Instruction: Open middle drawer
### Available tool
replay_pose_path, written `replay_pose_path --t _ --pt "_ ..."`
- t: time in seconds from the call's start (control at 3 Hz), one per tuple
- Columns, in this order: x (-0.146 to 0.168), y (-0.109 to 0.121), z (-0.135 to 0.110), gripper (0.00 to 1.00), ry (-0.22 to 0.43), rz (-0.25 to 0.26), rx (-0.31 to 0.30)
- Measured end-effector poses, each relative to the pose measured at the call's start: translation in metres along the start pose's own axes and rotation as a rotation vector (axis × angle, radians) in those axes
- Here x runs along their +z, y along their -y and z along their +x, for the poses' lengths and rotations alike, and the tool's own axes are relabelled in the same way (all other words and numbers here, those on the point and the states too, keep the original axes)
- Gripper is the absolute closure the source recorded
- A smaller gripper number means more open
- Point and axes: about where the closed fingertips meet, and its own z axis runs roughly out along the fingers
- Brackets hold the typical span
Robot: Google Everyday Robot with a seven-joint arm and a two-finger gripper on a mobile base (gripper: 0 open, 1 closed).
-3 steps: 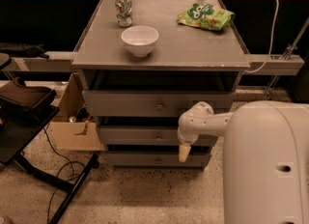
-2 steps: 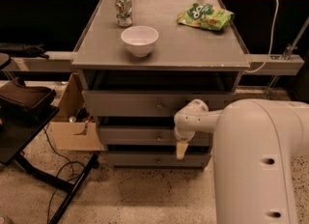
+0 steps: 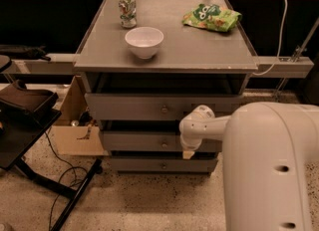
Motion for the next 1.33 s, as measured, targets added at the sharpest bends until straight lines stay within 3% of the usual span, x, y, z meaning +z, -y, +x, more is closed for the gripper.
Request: replay_pose_path --t 0.33,0.67,1.0,1.33 --pt "-0.012 -0.015 0.009 0.63 -0.014 -0.017 -0.002" --pt "-0.021 -0.013 0.008 0.88 -0.014 -0.017 -0.002" --pt "-0.026 -0.011 0.008 1.0 -0.014 -0.017 -0.002" --pt "-0.032 -0.01 0.007 1.0 -0.014 -0.017 -0.002"
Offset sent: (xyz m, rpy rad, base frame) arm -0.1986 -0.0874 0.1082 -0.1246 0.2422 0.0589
